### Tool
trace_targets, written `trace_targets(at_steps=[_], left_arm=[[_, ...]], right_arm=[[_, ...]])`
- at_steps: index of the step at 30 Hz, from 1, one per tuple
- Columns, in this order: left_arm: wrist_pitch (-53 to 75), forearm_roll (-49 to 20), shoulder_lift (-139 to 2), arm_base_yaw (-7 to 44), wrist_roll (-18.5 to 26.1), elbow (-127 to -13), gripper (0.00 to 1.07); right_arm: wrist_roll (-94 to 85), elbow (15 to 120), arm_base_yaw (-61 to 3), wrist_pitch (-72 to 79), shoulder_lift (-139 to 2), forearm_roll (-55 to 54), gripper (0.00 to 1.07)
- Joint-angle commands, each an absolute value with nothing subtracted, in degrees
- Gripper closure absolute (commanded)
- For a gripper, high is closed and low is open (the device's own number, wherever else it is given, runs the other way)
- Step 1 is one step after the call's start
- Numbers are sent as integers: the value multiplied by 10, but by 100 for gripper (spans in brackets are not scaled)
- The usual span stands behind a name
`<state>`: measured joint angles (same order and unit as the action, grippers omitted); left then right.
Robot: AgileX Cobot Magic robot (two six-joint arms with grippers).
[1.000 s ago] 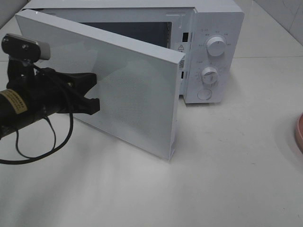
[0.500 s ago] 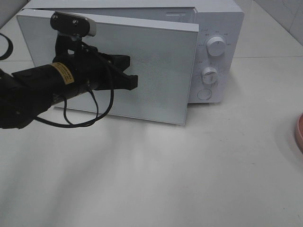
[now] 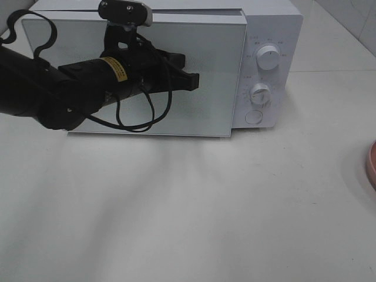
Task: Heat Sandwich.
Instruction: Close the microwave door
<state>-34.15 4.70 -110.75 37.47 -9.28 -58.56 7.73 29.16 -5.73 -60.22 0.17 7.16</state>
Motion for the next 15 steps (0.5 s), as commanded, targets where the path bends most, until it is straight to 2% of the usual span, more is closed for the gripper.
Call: trace_targets(at_steps=[1,15], left_arm=[[-319,41,-1123,383,-96,-619,106],[-255,33,-1180,391,-96,-731,106]], right_arm=[[75,290,-53,-598,17,72,31],[76,290,-53,-598,17,72,31]])
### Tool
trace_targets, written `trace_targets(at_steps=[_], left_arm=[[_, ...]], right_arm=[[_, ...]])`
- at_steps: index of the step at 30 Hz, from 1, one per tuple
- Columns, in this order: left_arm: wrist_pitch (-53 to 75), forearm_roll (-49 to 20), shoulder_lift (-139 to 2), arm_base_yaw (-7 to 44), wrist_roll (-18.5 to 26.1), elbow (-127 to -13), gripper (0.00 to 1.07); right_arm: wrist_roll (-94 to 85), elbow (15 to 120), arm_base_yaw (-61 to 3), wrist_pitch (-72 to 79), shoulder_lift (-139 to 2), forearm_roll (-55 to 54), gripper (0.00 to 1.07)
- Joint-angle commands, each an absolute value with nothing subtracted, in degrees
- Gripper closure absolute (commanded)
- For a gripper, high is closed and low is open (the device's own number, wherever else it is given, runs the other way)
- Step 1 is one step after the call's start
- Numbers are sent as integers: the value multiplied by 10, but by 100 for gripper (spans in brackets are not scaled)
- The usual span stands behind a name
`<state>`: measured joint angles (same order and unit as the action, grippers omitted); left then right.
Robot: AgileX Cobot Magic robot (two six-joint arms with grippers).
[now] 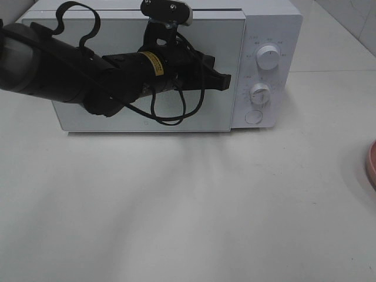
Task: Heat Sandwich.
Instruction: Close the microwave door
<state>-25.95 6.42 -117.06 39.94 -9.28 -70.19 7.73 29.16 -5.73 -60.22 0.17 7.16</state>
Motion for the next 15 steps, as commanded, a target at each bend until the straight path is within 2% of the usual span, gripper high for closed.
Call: trace_targets(at_steps=[1,15], left_arm=[[-254,33,-1183,391,-96,-736,106],[-255,11,-1207,387,-96,-769,106]], right_arm=[[76,290,-53,-598,17,72,31],[76,290,-53,-598,17,72,31]])
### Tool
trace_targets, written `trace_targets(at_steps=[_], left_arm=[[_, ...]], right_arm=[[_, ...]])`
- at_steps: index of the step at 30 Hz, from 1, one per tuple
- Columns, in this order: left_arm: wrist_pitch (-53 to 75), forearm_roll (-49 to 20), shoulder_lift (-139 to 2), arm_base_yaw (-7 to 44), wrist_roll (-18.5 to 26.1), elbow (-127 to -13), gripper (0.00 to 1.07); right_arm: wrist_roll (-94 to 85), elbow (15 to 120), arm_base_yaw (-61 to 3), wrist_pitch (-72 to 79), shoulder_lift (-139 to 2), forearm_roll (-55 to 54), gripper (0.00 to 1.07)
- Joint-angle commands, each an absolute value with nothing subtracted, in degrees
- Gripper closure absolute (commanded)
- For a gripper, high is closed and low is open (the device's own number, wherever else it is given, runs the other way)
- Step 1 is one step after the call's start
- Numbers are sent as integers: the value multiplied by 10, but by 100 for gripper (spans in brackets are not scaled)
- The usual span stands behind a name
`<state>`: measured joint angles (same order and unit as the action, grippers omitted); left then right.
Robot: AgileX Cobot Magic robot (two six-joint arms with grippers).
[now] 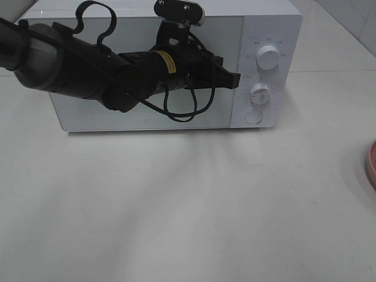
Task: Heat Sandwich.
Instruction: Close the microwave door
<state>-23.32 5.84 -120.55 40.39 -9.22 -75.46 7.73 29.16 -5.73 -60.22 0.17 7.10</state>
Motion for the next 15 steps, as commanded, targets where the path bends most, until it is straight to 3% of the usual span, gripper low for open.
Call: trace_targets(at_steps=[1,15], left_arm=[[-255,11,-1207,388,-96,-769,106],[-255,11,-1206,388,-96,-769,106]], right_arm=[[76,290,-53,-598,17,72,31],[76,290,-53,-598,17,72,31]])
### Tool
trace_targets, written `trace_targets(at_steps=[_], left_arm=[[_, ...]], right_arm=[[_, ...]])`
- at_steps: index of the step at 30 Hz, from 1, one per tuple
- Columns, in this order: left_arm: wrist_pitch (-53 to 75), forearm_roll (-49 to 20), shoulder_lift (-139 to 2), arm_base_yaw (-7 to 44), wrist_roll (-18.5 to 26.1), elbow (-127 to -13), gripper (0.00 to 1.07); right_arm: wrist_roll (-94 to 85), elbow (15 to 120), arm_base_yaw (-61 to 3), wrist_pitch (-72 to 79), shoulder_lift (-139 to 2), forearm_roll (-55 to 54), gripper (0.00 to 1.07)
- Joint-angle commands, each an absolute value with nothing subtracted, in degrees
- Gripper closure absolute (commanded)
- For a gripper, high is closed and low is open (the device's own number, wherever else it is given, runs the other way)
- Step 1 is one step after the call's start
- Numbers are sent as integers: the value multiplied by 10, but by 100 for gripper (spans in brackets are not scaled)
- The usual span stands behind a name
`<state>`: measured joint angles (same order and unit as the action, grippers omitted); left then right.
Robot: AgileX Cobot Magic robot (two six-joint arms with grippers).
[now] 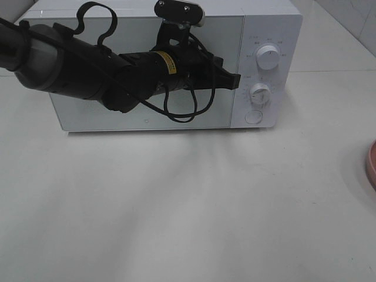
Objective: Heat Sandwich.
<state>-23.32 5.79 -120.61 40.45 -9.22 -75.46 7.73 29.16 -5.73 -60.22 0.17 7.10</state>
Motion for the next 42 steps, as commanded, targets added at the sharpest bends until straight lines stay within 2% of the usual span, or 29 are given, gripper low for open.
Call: trace_targets(at_steps=[1,14,28,35,36,37,39,40,41,42], left_arm=[[-254,11,-1203,391,-96,-769,106],[-207,24,-1176,417,-96,-761,106],[-155,24,-1106,464,-96,-692,106],[9,23,-1055,474,-97,-676,106],[62,23,-1043,474,-98,-676,104],[62,23,-1043,474,-98,-676,104],[114,23,-1034,474,-98,-676,92],[156,19,-1025,474,-98,-676,69],[176,17,-1020,474,-98,-676,56],[176,17,-1020,474,-98,-676,56]], right_arm=[[76,290,-53,-598,17,72,31],[76,290,-53,-598,17,72,31],[77,290,-53,-598,16,73,31],[77,290,-53,-598,16,72,31],[77,290,-53,-598,16,72,31],[77,290,-53,-598,16,72,31],[77,290,-53,-598,16,72,31],[77,290,-53,-598,16,72,31],[77,290,-53,-598,16,72,31],[77,290,-53,-598,16,72,31]])
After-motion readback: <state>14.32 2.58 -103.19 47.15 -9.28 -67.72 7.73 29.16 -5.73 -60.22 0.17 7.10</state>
